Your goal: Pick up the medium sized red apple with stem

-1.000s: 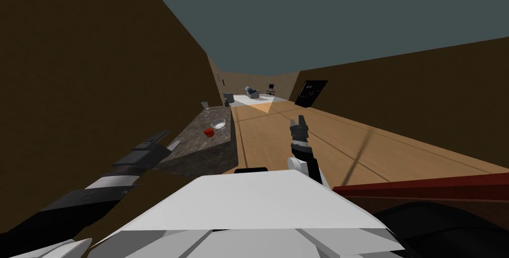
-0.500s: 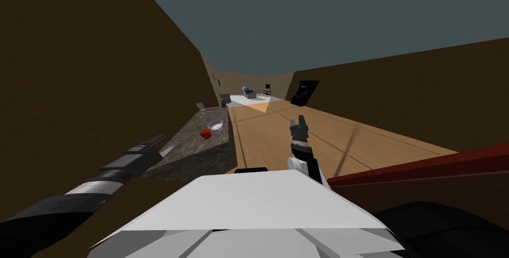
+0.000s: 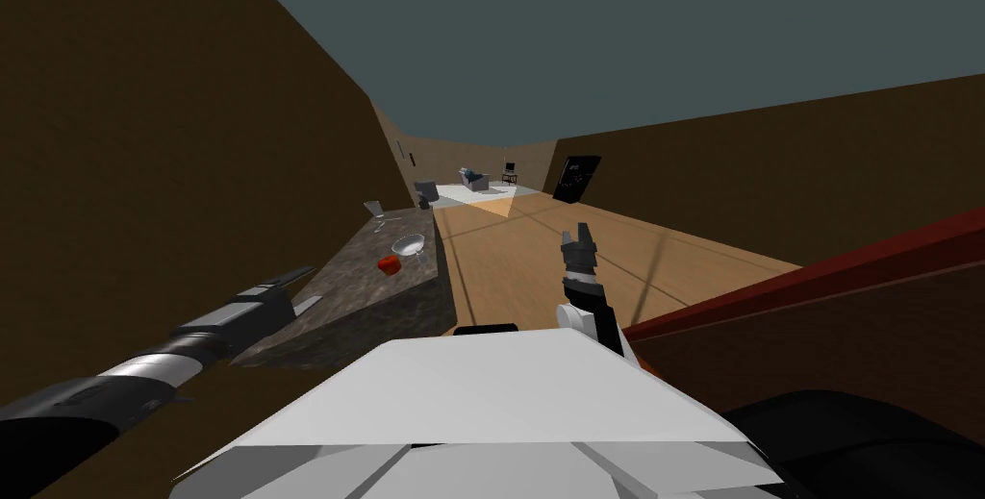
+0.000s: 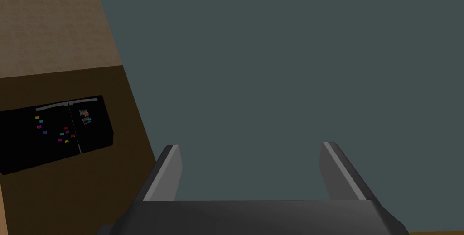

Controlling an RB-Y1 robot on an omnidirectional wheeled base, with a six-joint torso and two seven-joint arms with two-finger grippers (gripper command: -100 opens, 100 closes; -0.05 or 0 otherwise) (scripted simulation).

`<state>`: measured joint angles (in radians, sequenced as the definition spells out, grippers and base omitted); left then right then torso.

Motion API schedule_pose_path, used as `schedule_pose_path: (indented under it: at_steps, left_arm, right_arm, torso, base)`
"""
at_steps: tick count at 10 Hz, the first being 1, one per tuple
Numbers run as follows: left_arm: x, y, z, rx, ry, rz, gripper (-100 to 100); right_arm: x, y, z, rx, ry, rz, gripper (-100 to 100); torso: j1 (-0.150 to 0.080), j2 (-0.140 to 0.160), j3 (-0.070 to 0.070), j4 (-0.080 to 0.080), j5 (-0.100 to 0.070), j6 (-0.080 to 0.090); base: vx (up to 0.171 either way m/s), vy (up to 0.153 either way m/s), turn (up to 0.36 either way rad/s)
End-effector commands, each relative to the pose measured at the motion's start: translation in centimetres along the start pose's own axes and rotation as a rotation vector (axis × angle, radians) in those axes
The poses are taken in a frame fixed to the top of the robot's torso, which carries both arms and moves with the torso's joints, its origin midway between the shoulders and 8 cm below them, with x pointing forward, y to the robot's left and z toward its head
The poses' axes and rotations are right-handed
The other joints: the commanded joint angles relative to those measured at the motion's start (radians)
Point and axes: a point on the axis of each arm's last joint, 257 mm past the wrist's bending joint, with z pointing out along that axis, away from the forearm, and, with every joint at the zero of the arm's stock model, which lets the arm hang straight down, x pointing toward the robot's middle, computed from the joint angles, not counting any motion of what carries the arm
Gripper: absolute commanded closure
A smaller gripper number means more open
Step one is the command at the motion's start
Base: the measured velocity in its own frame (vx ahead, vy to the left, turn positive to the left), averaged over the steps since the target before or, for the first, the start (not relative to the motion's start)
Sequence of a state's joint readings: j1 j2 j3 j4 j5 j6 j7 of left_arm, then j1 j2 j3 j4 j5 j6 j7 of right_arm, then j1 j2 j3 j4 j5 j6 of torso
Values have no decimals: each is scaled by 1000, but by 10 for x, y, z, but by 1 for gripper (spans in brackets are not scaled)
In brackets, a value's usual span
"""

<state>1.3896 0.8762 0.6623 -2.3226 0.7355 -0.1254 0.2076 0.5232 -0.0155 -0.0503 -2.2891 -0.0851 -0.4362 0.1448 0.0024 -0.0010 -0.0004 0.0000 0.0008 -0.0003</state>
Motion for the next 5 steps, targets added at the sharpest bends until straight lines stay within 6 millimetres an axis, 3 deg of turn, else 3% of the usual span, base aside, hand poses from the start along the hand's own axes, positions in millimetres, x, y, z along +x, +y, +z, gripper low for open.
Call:
schedule_pose_path:
  at_steps: [1,5]
  left_arm:
    - [0,6,-3,-27,4,-3,-100]
    - [-23,38,-8,-209,3,-16,-100]
  right_arm:
    - [0,0,0,0,0,0,0]
    - [0,0,0,0,0,0,0]
  torso:
    - [0,0,0,0,0,0]
    - [0,-1,0,0,0,0]
  base:
    - [0,12,9]
    - [7,23,-168]
